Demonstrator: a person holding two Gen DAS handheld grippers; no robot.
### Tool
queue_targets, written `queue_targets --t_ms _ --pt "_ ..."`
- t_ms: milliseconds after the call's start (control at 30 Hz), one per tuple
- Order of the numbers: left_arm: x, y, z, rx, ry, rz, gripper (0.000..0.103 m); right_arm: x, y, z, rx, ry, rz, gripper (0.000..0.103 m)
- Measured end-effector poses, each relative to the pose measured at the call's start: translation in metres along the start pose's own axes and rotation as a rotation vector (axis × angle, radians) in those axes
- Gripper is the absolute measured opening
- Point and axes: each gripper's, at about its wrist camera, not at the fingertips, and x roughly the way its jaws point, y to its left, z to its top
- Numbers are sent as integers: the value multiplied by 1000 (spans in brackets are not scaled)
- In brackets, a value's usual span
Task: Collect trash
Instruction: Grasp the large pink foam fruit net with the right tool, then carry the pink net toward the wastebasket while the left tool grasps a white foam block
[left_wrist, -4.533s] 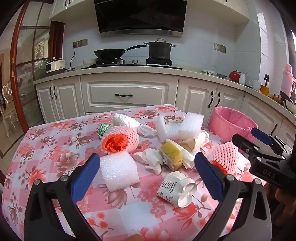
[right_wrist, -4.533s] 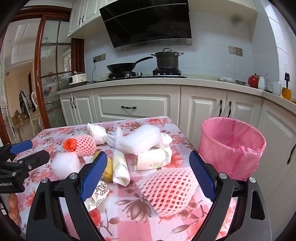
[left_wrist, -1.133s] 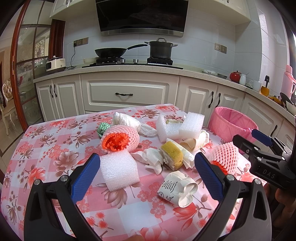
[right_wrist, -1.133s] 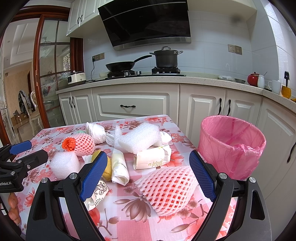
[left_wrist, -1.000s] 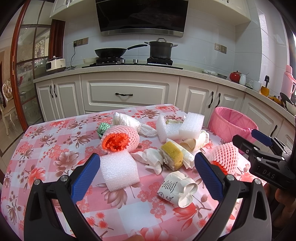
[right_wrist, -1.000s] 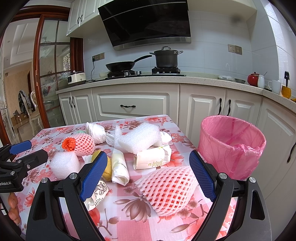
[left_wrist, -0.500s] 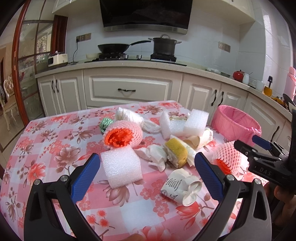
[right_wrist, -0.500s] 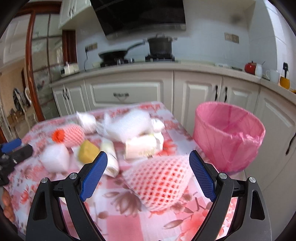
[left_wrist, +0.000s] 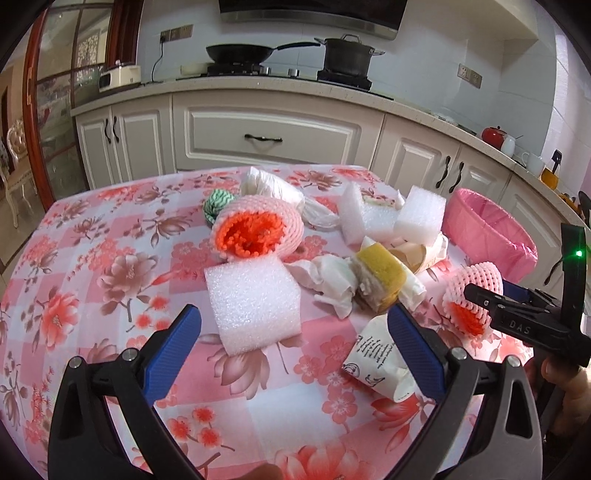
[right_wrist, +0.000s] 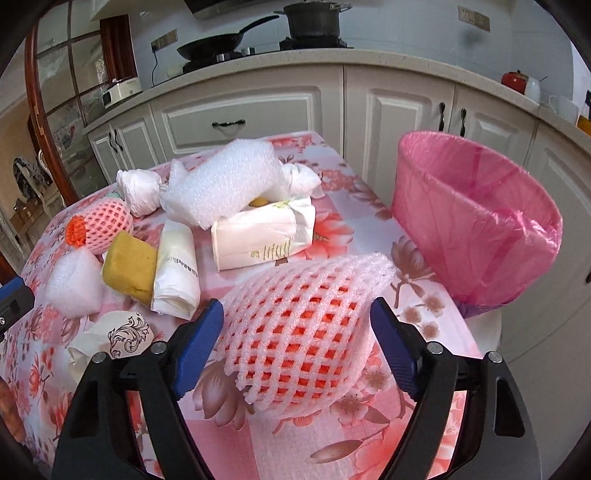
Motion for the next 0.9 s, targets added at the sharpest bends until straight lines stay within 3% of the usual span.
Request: queue_targets --t_ms 333,467,633,900 --pt "21 6 5 -42 65 -11 87 1 2 -1 -23 26 5 56" --pt "32 6 9 -45 101 24 82 -1 0 -1 -30 22 12 48" --pt "36 6 13 -40 112 62 77 -7 -4 -1 -33 15 33 42" --pt "34 16 12 -59 109 75 77 -16 -7 1 -38 1 76 36"
